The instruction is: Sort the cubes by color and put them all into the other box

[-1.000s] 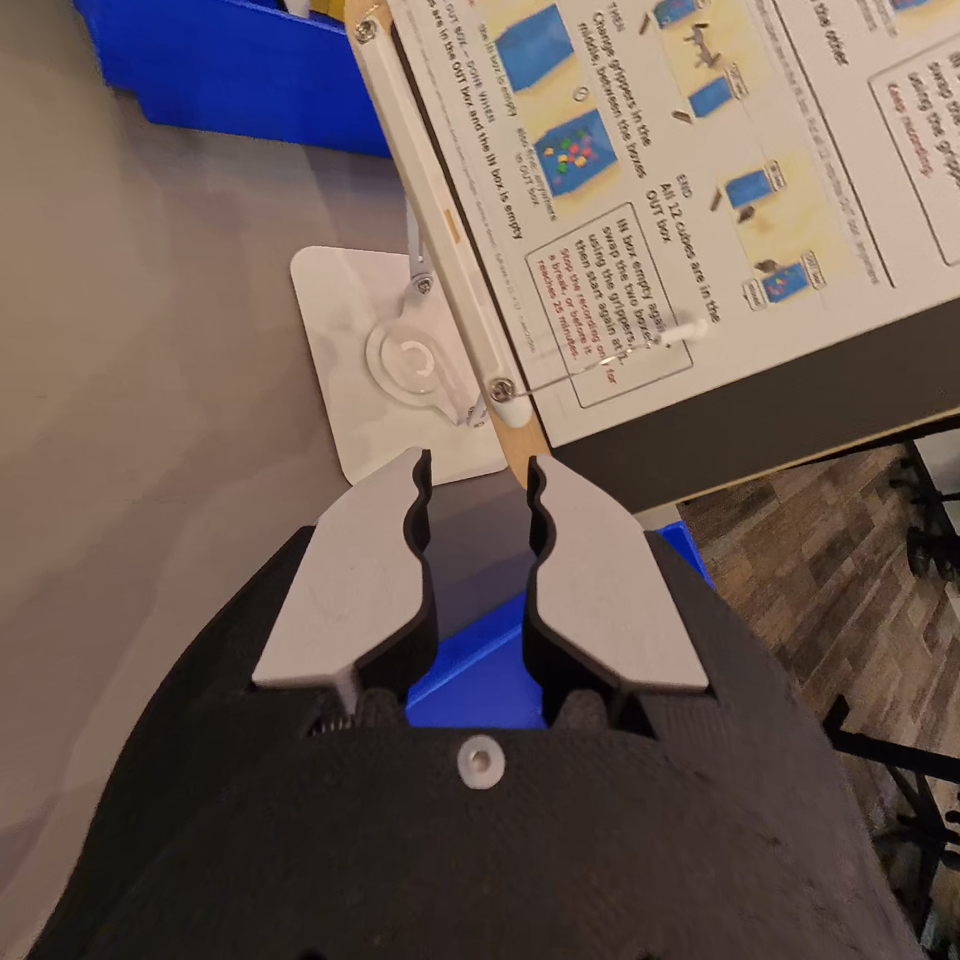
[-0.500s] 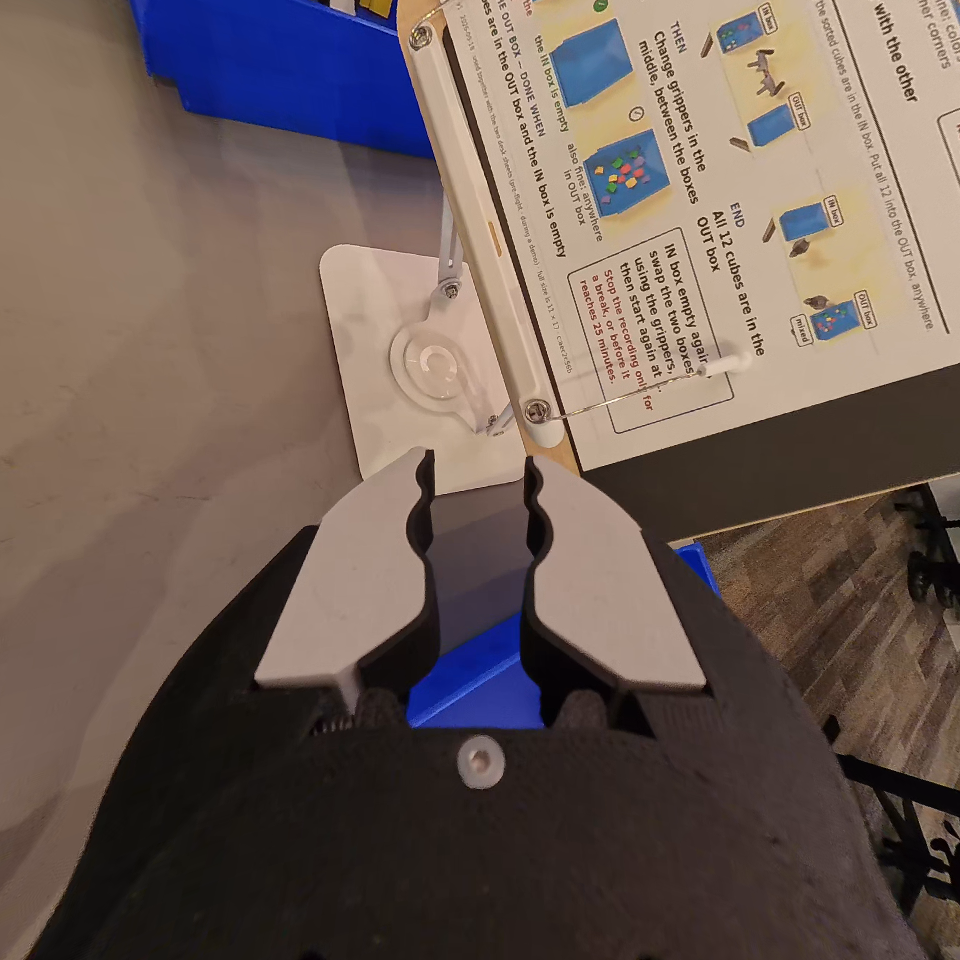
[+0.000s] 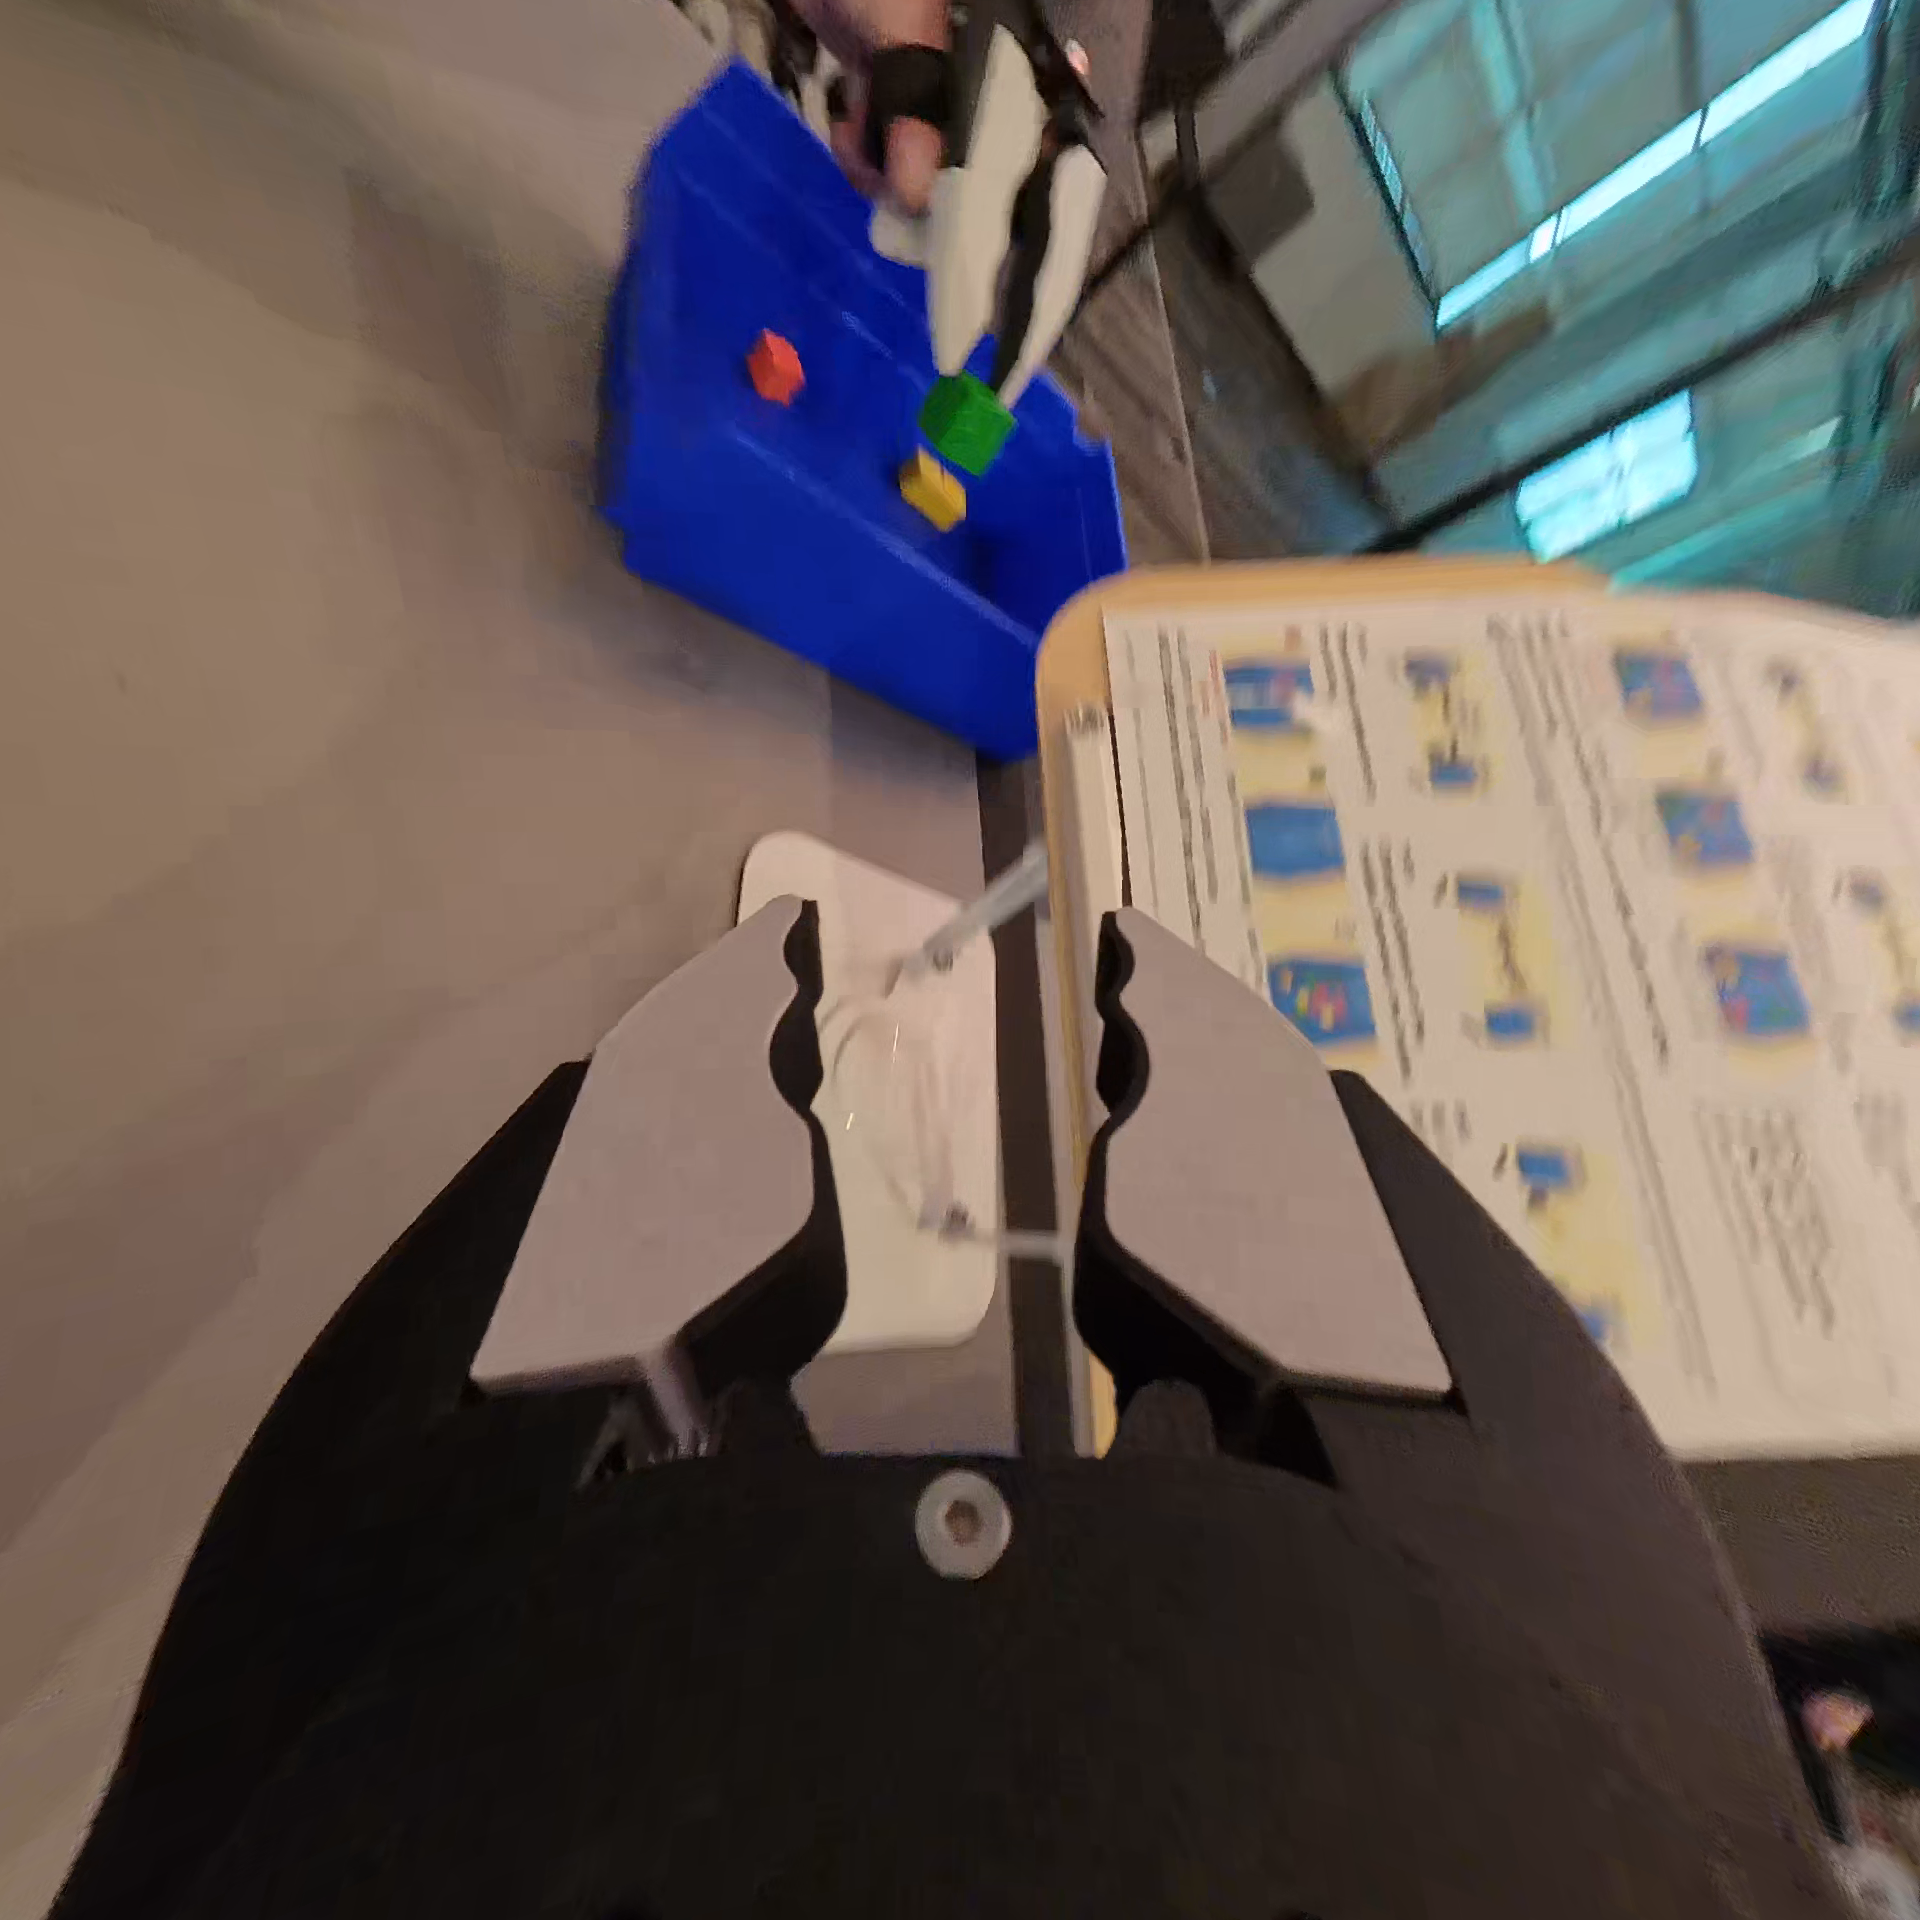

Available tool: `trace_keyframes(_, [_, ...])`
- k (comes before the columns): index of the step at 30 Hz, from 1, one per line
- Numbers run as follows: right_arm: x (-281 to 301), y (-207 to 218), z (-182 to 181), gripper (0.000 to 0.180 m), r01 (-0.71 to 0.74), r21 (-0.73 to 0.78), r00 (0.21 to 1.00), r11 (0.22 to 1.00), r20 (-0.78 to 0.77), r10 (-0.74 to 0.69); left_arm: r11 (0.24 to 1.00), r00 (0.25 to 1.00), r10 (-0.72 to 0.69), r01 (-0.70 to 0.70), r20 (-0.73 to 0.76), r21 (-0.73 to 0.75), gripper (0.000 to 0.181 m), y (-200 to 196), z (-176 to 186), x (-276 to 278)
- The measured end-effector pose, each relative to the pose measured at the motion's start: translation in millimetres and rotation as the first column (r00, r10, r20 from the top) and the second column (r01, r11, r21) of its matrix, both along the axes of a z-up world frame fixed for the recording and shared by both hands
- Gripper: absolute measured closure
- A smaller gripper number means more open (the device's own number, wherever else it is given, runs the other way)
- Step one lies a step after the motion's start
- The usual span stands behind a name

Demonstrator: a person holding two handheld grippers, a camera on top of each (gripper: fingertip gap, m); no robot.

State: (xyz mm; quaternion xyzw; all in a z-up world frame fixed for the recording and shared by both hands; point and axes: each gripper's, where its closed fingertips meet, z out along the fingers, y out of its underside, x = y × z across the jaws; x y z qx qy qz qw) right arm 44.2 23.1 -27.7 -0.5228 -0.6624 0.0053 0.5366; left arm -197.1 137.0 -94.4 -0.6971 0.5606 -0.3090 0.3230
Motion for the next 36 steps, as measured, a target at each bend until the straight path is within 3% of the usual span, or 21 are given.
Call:
trace_keyframes(1, [-17.0, -7.2, 2.3, 0.125, -0.050, 0.050, 0.999, 0.997, -0.002, 0.050, 0.999, 0.997, -0.041, 0.041, 0.068, -0.003, 0.155, -14.0, 17.3, 3.4])
trace_keyframes(3, [-49.1, -23.6, 3.6, 0.130, -0.155, 0.146, 0.988, 0.977, 0.013, 0.155, 0.980, 0.963, -0.199, 0.194, 0.181, 0.048, 0.155, -54.5, 49.2, 17.7])
trace_keyframes(5, [-75.0, -35.2, 2.5, 0.128, -0.219, 0.230, 0.976, 0.948, 0.050, 0.214, 0.944, 0.922, -0.331, 0.325, 0.200, 0.064, 0.155, -91.7, 61.8, 37.9])
trace_keyframes(9, [-109.7, -58.3, 0.9, 0.125, -0.315, 0.349, 0.949, 0.883, 0.130, 0.288, 0.844, 0.821, -0.524, 0.537, 0.228, 0.007, 0.155, -145.4, 59.7, 82.4])
trace_keyframes(13, [-118.2, -71.7, -9.7, 0.126, -0.379, 0.351, 0.923, 0.856, 0.210, 0.322, 0.769, 0.755, -0.608, 0.637, 0.246, -0.057, 0.155, -168.7, 48.6, 111.2])
trace_keyframes(17, [-119.2, -74.1, -24.0, 0.128, -0.404, 0.308, 0.906, 0.861, 0.264, 0.331, 0.741, 0.737, -0.628, 0.664, 0.251, -0.097, 0.155, -174.4, 41.1, 122.9])
trace_keyframes(23, [-120.9, -75.6, -40.4, 0.152, -0.431, 0.244, 0.886, 0.869, 0.297, 0.356, 0.716, 0.719, -0.656, 0.689, 0.231, -0.113, 0.156, -183.5, 34.0, 130.4])
trace_keyframes(29, [-117.1, -74.1, -24.6, 0.152, -0.384, 0.239, 0.913, 0.892, 0.244, 0.328, 0.735, 0.726, -0.631, 0.673, 0.275, -0.089, 0.154, -181.3, 45.0, 132.3])
trace_keyframes(31, [-110.0, -72.1, -13.0, 0.152, -0.366, 0.246, 0.924, 0.898, 0.212, 0.318, 0.770, 0.758, -0.605, 0.635, 0.244, -0.065, 0.138, -176.2, 47.0, 130.6])
trace_keyframes(34, [-86.1, -61.3, 11.7, 0.152, -0.294, 0.267, 0.953, 0.918, 0.161, 0.258, 0.820, 0.792, -0.556, 0.572, 0.254, 0.011, 0.149, -164.1, 62.1, 122.8])
trace_keyframes(36, [-60.2, -49.7, 29.9, 0.152, -0.220, 0.282, 0.974, 0.934, 0.118, 0.193, 0.855, 0.824, -0.515, 0.514, 0.235, 0.073, 0.175, -151.7, 69.1, 112.6])
